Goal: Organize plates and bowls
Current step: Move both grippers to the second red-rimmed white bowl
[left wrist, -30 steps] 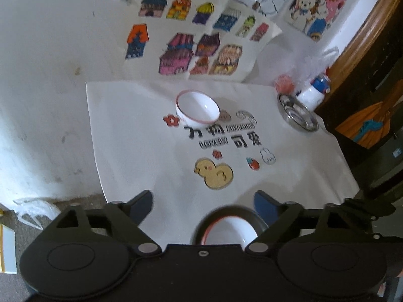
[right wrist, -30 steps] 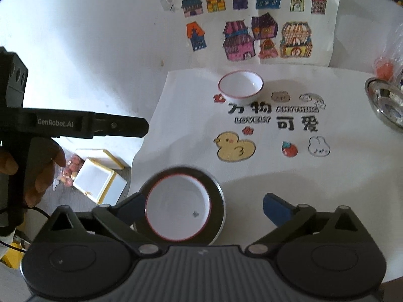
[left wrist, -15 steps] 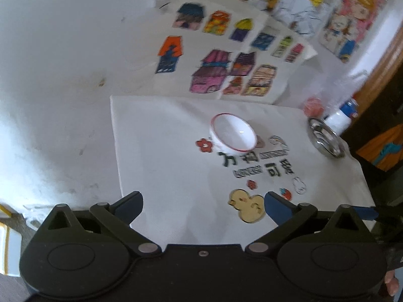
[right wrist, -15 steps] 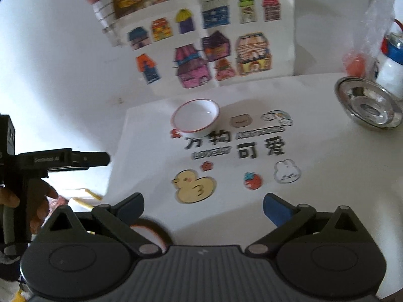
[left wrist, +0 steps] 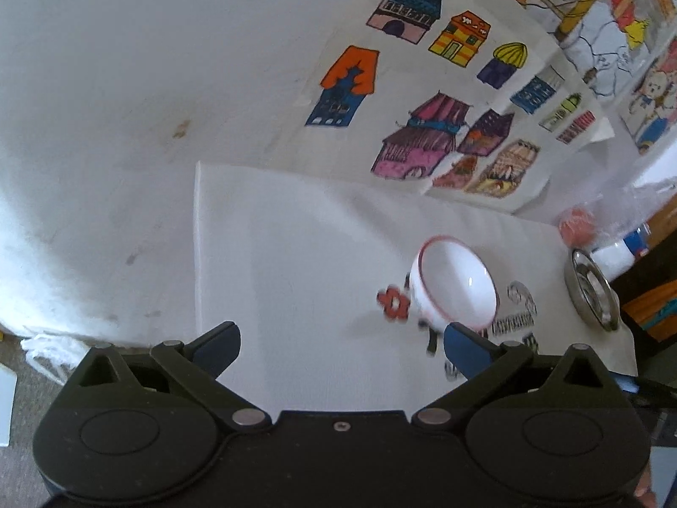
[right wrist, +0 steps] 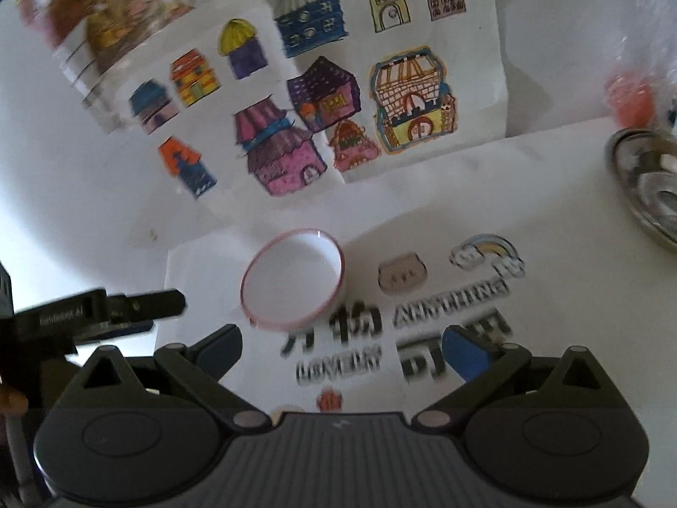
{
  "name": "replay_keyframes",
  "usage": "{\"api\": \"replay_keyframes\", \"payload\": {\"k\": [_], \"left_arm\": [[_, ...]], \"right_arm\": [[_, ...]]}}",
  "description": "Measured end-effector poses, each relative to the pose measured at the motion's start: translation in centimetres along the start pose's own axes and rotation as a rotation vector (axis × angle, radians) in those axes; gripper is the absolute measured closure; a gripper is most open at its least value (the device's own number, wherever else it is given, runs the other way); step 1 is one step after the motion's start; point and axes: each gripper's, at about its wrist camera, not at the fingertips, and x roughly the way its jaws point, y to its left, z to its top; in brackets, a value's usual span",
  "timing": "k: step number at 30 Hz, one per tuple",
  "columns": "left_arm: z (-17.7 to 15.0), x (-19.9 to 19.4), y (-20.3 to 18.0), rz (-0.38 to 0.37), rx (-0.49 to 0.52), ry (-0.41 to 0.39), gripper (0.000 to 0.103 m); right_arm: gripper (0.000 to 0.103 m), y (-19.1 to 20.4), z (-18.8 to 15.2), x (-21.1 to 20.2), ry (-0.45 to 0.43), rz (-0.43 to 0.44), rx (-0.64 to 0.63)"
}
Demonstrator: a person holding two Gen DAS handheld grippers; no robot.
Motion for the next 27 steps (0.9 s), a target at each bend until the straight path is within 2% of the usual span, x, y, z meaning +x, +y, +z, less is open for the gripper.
{"api": "replay_keyframes", "payload": {"k": [8, 22, 27], "left_arm": [[2.6, 4.4, -1.4, -0.061, -0.034, 0.001, 0.001], [3.2, 8.1, -2.5, -0.096, 0.000, 0.054, 0.001], [3.2, 8.0, -2.3, -0.093, 0.016, 0.044, 0.010]], "right_arm": [[0.000, -0.5, 1.0, 3.2, 0.000, -0.045, -0.005], [0.000, 0.6, 1.2, 5.0, 0.003, -0.104, -0.114], [0.000, 0.5, 1.0, 5.3, 0.008, -0.106, -0.120]]}}
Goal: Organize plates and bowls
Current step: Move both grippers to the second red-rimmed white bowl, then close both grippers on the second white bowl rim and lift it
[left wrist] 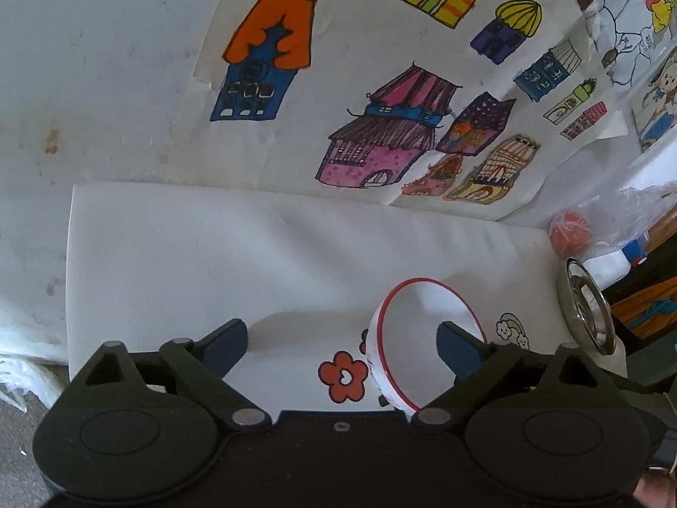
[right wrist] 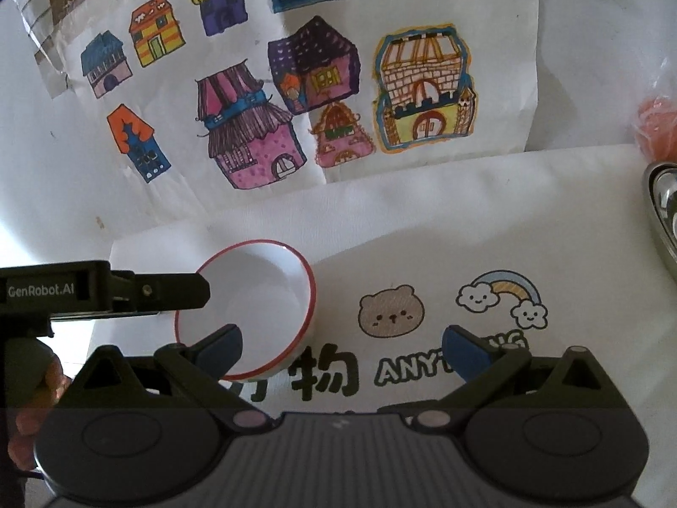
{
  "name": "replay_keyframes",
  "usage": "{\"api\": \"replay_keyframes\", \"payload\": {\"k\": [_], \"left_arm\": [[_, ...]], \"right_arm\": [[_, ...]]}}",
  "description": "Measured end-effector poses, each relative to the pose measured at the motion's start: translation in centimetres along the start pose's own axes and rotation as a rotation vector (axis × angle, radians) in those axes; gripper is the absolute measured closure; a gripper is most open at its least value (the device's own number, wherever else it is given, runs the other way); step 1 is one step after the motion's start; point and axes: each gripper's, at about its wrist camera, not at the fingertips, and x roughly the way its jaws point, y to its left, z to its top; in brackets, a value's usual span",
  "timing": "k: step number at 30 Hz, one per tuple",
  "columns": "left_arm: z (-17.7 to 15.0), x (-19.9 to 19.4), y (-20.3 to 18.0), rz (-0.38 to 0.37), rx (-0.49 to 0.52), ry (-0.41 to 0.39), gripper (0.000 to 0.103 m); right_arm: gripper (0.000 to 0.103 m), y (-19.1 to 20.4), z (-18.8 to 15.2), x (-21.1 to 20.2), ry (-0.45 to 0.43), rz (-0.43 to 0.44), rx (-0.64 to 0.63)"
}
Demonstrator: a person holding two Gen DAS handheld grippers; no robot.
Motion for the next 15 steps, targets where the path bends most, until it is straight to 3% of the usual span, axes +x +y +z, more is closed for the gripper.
{"api": "replay_keyframes", "payload": {"k": [6, 15], "left_arm": [[-0.36, -0.07, -0.49, -0.008, 0.038, 0.011, 0.024], [-0.83, 0.45, -1.04, -0.038, 0.066, 0.039, 0.062]], "right_arm": [[0.010, 0.02, 0.00, -0.19, -0.005, 0.001, -0.014], [0.039, 0.44, -0.14, -0.11, -0.021, 0.059, -0.006]]}}
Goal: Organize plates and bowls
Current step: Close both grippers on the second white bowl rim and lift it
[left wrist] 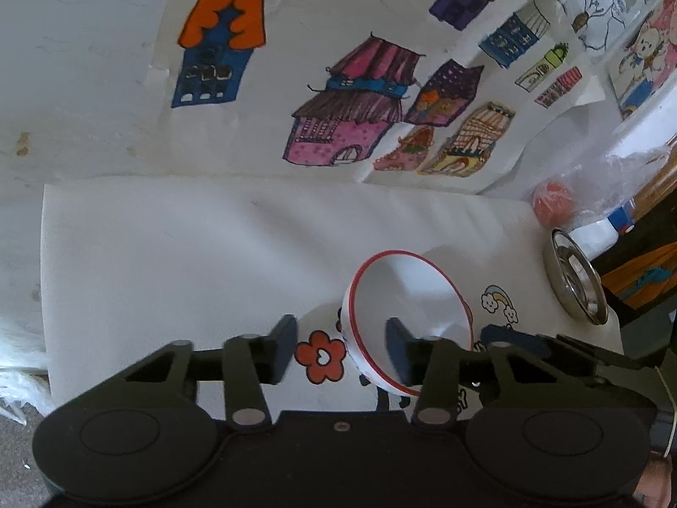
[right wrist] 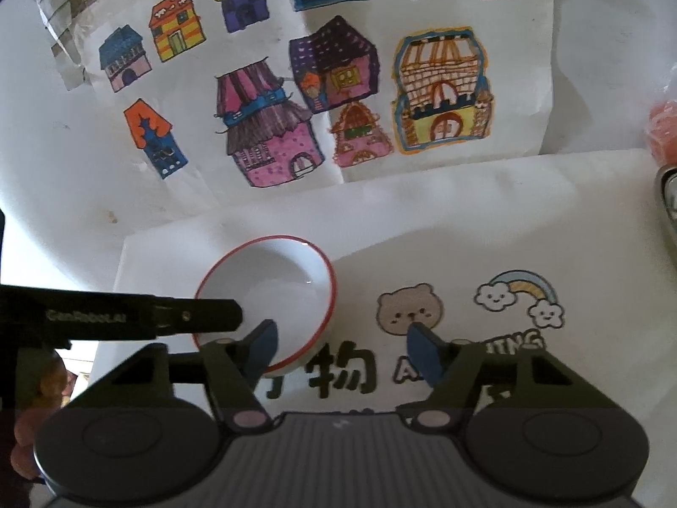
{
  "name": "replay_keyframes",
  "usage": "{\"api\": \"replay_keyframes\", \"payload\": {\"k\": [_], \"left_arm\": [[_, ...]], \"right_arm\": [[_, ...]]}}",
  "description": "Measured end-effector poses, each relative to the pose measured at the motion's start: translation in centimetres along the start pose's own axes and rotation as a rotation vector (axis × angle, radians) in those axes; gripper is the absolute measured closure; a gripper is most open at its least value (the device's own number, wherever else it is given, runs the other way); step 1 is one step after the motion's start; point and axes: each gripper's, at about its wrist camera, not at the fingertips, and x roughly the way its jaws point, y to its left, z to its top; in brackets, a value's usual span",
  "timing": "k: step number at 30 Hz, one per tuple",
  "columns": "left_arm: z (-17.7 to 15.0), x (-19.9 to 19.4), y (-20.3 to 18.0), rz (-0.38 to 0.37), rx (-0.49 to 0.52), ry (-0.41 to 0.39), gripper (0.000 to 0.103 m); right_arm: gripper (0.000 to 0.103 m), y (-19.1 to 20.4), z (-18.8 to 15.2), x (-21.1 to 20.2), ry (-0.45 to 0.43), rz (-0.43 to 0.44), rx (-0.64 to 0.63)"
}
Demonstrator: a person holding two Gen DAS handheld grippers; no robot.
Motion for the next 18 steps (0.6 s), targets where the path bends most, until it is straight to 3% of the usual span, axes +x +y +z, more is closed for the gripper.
{"api": "replay_keyframes", "payload": {"k": [2, 7, 12, 18], "left_arm": [[-0.1, 0.1, -0.1, -0.005, 0.004, 0.007, 0.071], [-0.2, 0.4, -0.2, -0.013, -0.007, 0.005, 0.074], [-0.7, 0.5, -0.5, -0.020, -0.009, -0.001, 0.083], [-1.4, 0.0, -1.3, 0.002, 0.033, -0.009, 0.084]], "right_arm": [[0.048, 0.2, -0.1, 0.1, 0.003, 0.019, 0.004], [0.068, 1.0, -0.3, 0.4, 0.002, 0.044, -0.005], [0.073, 1.7, -0.8, 0.2, -0.006, 0.009, -0.033], [0.079, 2.2, -1.8, -1.2, -0.018, -0.008, -0.042]]}}
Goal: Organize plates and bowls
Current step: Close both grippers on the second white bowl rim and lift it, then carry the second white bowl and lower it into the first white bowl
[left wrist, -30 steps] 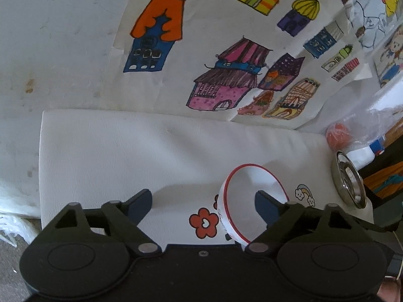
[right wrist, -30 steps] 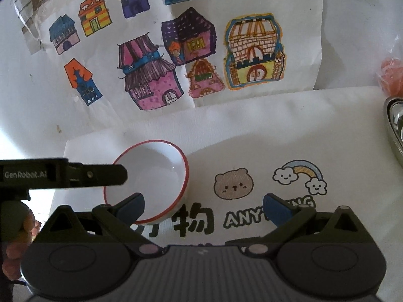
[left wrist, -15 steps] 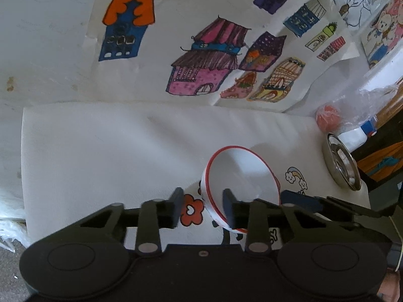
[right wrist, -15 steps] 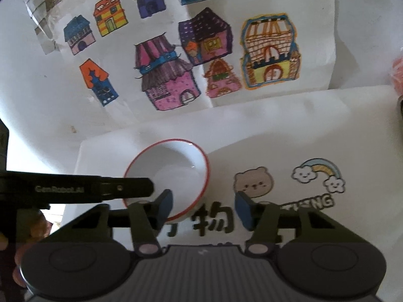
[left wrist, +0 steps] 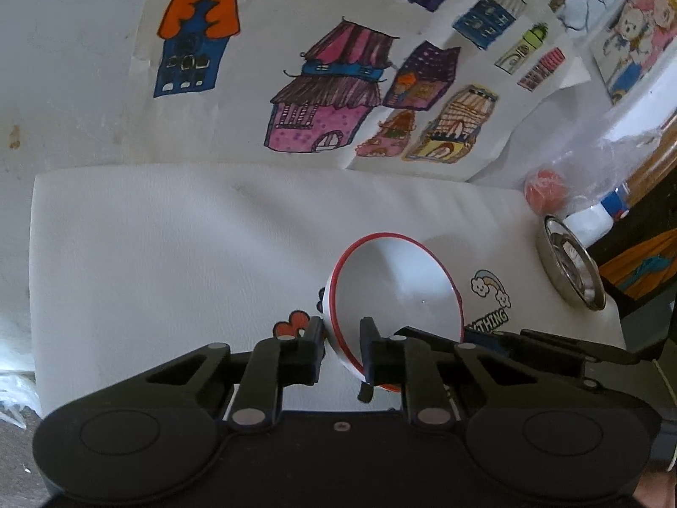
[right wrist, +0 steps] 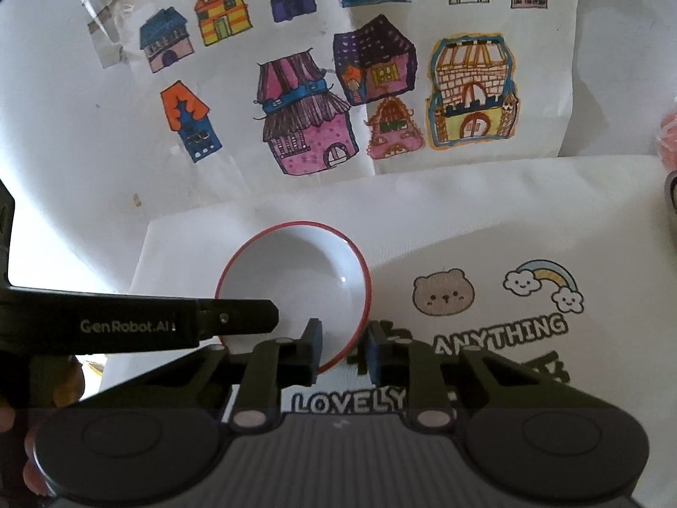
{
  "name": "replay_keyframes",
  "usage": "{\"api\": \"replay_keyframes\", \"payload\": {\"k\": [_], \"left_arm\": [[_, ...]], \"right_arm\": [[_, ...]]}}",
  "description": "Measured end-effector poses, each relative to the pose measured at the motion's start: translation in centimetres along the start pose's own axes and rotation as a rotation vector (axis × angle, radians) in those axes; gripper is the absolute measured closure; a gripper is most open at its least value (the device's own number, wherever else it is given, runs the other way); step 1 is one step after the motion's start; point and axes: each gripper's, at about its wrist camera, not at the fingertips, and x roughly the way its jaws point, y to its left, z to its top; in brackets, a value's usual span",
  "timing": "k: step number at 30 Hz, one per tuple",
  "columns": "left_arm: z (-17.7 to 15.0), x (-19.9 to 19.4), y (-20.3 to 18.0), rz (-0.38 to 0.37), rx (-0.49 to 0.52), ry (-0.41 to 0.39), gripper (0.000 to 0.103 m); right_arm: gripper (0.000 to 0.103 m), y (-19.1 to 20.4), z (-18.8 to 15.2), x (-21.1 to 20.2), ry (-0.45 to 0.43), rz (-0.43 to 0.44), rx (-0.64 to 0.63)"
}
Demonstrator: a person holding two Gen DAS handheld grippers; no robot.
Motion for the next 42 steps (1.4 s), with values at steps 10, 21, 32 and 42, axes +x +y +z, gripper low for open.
{"api": "replay_keyframes", "payload": {"k": [10, 21, 32, 42], "left_arm": [[-1.6, -4.7, -2.1, -0.002, 0.044, -0.047, 0.084], [-5.5, -13.0, -5.4, -0.009, 0.117, -0.120, 0.084], [-10.6, -17.3, -6.7, -0.016, 0.156, -0.123, 0.084], [-16.2, -17.9, -6.4, -0.022, 0.165, -0.066, 0.084]], "right_arm": [[0.078, 3.3, -1.7, -7.2, -0.066, -0.020, -0.046], [0.078, 7.0, -5.3, -14.5, -0.126, -0.036, -0.095], [0.077, 9.5, -10.1, -17.6, -0.114, -0.042, -0.089], [0.076, 9.8, -14.7, -18.3, -0.056, -0.043, -0.062]]}}
